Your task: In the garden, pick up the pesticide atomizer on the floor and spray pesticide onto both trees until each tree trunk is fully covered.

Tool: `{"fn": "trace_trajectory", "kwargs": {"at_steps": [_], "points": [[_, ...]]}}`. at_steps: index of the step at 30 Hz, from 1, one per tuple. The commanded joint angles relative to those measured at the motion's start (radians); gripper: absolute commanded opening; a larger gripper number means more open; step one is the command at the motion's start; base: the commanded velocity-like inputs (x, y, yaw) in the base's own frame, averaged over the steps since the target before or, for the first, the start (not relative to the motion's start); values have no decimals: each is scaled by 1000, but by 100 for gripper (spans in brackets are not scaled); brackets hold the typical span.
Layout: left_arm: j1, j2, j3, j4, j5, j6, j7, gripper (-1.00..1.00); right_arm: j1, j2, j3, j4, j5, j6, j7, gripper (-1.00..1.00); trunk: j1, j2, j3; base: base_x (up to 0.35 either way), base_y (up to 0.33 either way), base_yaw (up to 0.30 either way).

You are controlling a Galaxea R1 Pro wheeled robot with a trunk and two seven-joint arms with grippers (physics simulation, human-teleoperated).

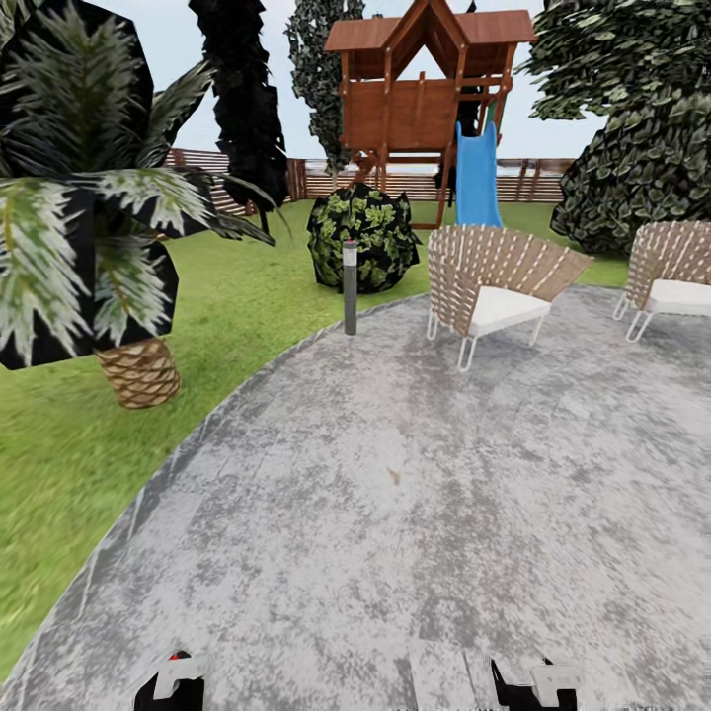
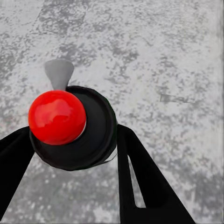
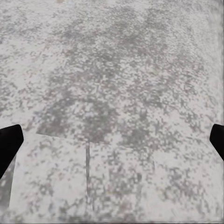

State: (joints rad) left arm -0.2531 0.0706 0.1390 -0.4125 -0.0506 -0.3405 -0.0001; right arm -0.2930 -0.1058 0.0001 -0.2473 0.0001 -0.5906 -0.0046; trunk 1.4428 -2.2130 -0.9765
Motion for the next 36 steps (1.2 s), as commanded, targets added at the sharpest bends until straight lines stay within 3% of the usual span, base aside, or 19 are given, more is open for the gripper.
{"fn": "trace_trajectory", "kwargs": {"at_steps": [1,19,36], "points": [[0,0,0,0,0,0,0,-100,0,0,0,0,0,0,0,100,0,0,0,0,0,-270],[0,0,-1,0,-1,0,-1,-100,0,0,0,0,0,2,0,100,0,0,0,0,-5,-286],[0,-1,-1,17,-2,0,-1,-100,0,0,0,0,0,2,0,100,0,0,0,0,-246,-290]]}}
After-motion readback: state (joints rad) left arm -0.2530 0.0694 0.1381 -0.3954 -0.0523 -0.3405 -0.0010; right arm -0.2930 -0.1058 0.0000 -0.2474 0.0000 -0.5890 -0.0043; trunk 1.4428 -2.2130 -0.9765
